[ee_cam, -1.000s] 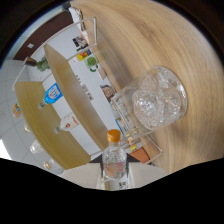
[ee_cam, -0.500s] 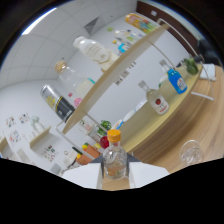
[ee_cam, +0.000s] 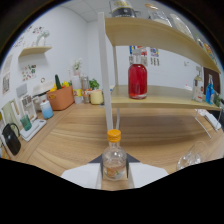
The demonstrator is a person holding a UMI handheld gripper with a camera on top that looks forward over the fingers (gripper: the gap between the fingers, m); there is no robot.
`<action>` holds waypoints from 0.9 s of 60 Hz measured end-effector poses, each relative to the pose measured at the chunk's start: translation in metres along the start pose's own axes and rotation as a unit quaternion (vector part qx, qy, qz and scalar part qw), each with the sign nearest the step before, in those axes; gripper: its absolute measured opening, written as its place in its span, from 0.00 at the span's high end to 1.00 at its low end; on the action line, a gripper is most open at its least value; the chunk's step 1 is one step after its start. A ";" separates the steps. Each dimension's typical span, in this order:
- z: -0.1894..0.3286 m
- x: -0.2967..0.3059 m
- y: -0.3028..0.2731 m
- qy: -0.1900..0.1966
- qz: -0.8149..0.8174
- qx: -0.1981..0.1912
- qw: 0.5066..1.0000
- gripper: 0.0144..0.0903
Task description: Make me a cup of Mount Fuji.
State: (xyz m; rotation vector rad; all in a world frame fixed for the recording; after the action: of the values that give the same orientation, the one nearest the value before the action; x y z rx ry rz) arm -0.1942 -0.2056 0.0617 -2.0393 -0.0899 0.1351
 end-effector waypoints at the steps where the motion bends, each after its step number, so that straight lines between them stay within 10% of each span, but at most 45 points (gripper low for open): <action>1: 0.003 -0.002 0.004 0.001 0.000 -0.005 1.000 0.73; 16: 0.020 -0.007 0.041 0.014 -0.011 -0.068 0.998 0.73; 44: 0.004 -0.008 0.049 0.001 -0.015 -0.064 0.998 0.70; 54: -0.011 -0.012 0.045 -0.024 -0.011 -0.074 0.997 0.35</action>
State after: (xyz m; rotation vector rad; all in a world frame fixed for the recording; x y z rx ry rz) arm -0.2041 -0.2373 0.0272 -2.1817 -0.1567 0.1691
